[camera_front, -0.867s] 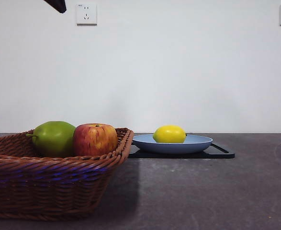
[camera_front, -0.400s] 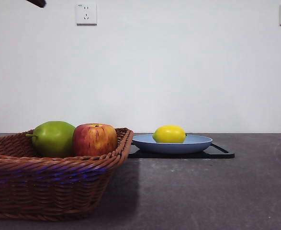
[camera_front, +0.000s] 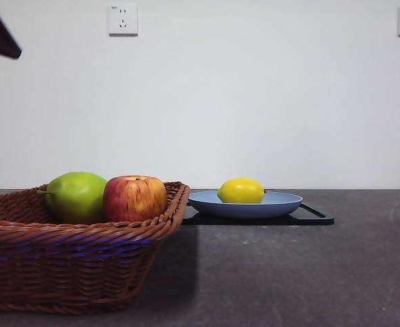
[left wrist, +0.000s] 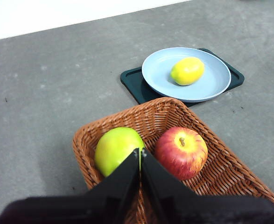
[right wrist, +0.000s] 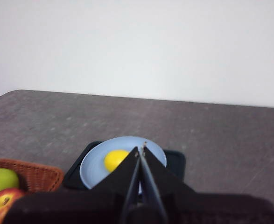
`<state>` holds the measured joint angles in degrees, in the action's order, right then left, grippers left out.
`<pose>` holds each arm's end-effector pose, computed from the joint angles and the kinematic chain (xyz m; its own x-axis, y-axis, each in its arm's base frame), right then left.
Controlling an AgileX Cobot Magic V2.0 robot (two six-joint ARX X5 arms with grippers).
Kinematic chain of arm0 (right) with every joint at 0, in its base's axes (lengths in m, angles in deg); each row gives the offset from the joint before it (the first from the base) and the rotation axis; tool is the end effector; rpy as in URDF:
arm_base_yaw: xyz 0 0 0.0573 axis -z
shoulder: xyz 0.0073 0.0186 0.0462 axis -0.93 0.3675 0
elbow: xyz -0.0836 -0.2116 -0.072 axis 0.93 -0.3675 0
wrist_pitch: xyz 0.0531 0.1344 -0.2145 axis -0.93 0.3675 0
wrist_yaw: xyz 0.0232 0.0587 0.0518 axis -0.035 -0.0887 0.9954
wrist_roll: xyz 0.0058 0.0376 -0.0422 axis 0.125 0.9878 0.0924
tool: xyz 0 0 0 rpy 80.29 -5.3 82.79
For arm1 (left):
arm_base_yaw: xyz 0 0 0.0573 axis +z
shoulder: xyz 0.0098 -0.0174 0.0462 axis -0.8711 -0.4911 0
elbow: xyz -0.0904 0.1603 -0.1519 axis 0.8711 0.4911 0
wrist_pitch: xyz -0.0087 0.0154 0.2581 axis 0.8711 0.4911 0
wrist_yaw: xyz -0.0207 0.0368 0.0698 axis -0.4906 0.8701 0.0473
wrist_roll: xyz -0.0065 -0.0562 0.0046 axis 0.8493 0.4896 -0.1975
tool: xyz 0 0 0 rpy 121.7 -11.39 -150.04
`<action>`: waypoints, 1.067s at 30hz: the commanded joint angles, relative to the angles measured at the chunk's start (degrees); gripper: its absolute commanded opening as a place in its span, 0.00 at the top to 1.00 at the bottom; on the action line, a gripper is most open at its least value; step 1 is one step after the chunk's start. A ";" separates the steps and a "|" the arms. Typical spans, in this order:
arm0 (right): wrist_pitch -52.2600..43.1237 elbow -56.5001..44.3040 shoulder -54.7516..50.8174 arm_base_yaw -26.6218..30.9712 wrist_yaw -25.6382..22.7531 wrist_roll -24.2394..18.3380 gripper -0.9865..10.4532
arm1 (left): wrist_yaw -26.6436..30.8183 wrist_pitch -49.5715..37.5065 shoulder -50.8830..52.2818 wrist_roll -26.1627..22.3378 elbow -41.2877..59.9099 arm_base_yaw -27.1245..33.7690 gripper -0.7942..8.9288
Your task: Take the lemon from the basket,put the lemon in the plate,hand out the plate
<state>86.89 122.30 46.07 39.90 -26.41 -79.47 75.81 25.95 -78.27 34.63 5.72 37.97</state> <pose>0.1383 0.0672 0.2976 0.9557 0.2807 -0.0885 -0.2801 0.9598 0.0188 0.1678 -0.0716 0.2583 0.8322 -0.3994 -0.3846 0.4245 0.9052 -0.0213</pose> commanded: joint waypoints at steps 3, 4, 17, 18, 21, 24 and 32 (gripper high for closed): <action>-1.01 -0.09 -0.44 -0.42 -0.39 3.63 0.91 | -0.37 -2.73 1.03 1.36 1.40 -0.17 0.91; -1.03 -0.09 -0.44 -0.37 -0.39 3.72 0.91 | -0.24 -2.25 1.03 1.25 1.40 -0.17 0.91; -1.03 -0.09 -0.46 -0.37 -0.28 3.72 0.91 | -0.26 -2.43 1.03 1.27 1.40 -0.17 0.91; -1.03 -0.09 -0.46 -0.37 -0.28 3.72 0.91 | -0.28 -2.40 1.03 1.27 1.40 -0.20 0.91; -1.03 -0.09 -0.46 -0.37 -0.28 3.74 0.91 | -0.09 -1.77 1.62 1.11 1.40 -0.28 0.91; -1.03 -0.09 -0.46 -0.37 -0.28 3.72 0.91 | 2.51 1.38 6.80 -2.54 1.46 0.37 0.91; -1.03 -0.09 -0.46 -0.37 -0.31 3.74 0.91 | 5.97 0.13 24.83 -2.78 8.55 10.05 0.91</action>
<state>86.43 121.77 45.44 39.90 -26.49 -76.28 81.62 26.43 -54.21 32.54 13.09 46.80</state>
